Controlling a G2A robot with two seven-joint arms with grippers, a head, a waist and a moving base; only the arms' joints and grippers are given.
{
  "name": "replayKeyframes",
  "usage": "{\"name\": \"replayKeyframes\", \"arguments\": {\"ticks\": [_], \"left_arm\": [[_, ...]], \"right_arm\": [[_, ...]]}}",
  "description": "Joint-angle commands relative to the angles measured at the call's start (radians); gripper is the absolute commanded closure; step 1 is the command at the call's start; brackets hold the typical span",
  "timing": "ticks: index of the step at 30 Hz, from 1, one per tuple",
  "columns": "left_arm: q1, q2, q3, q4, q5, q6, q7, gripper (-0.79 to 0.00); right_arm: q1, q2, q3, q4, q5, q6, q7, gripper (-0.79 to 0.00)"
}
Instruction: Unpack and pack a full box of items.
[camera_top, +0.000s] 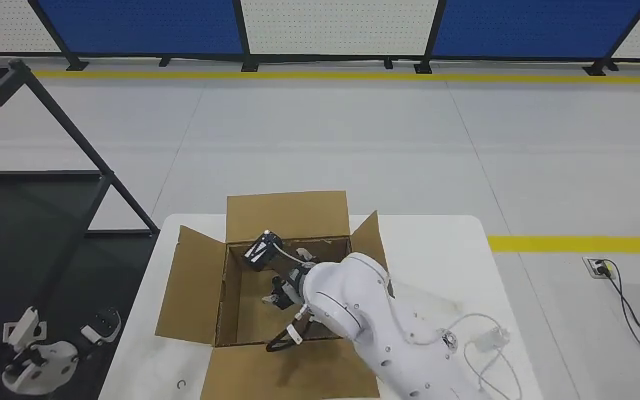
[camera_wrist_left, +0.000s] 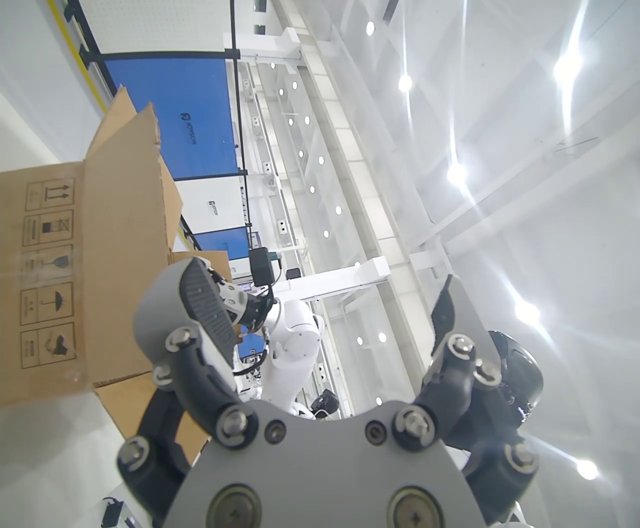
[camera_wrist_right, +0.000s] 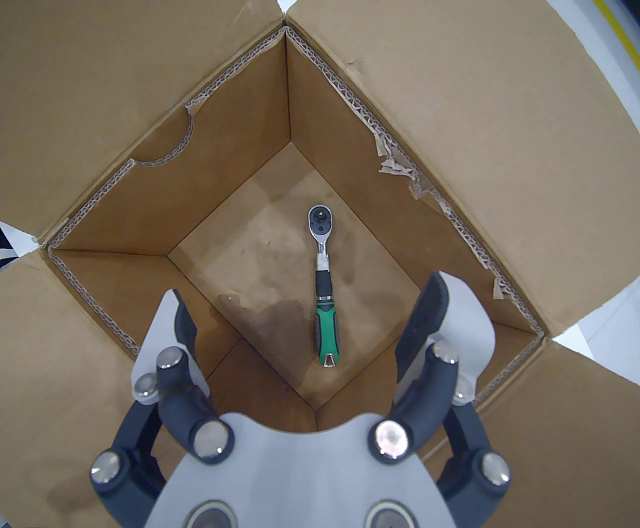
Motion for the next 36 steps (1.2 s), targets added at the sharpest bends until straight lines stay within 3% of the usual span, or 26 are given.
{"name": "replayKeyframes", "arguments": {"ticks": [1,7,20,23,24,26,30,36], "left_arm": [[0.0,0.0,0.0,0.0,0.0,0.0,0.0,-0.785],[-0.001,0.0,0.006,-0.012,0.015,0.012,0.021,-0.785],[0.005,-0.004,0.006,-0.021,0.029,0.018,0.031,-0.785],[0.007,-0.005,0.006,-0.022,0.03,0.019,0.035,-0.785],[0.007,-0.005,0.006,-0.023,0.029,0.019,0.035,-0.785],[0.007,-0.006,0.007,-0.023,0.029,0.019,0.037,-0.785],[0.004,-0.007,0.01,-0.023,0.032,0.021,0.04,-0.785],[-0.001,-0.008,0.013,-0.022,0.032,0.023,0.044,-0.785]], "right_arm": [[0.0,0.0,0.0,0.0,0.0,0.0,0.0,-0.785],[-0.011,-0.003,-0.021,0.037,-0.03,0.004,-0.037,-0.785],[0.156,-0.088,-0.151,0.492,0.032,-0.058,-0.148,-0.785],[0.187,-0.11,-0.171,0.583,0.041,-0.053,-0.163,-0.637],[0.195,-0.117,-0.178,0.608,0.044,-0.051,-0.168,-0.536],[0.21,-0.132,-0.193,0.659,0.047,-0.042,-0.176,-0.459],[0.237,-0.163,-0.217,0.732,0.061,-0.044,-0.188,-0.388],[0.268,-0.204,-0.244,0.832,0.079,-0.063,-0.193,-0.354]]}}
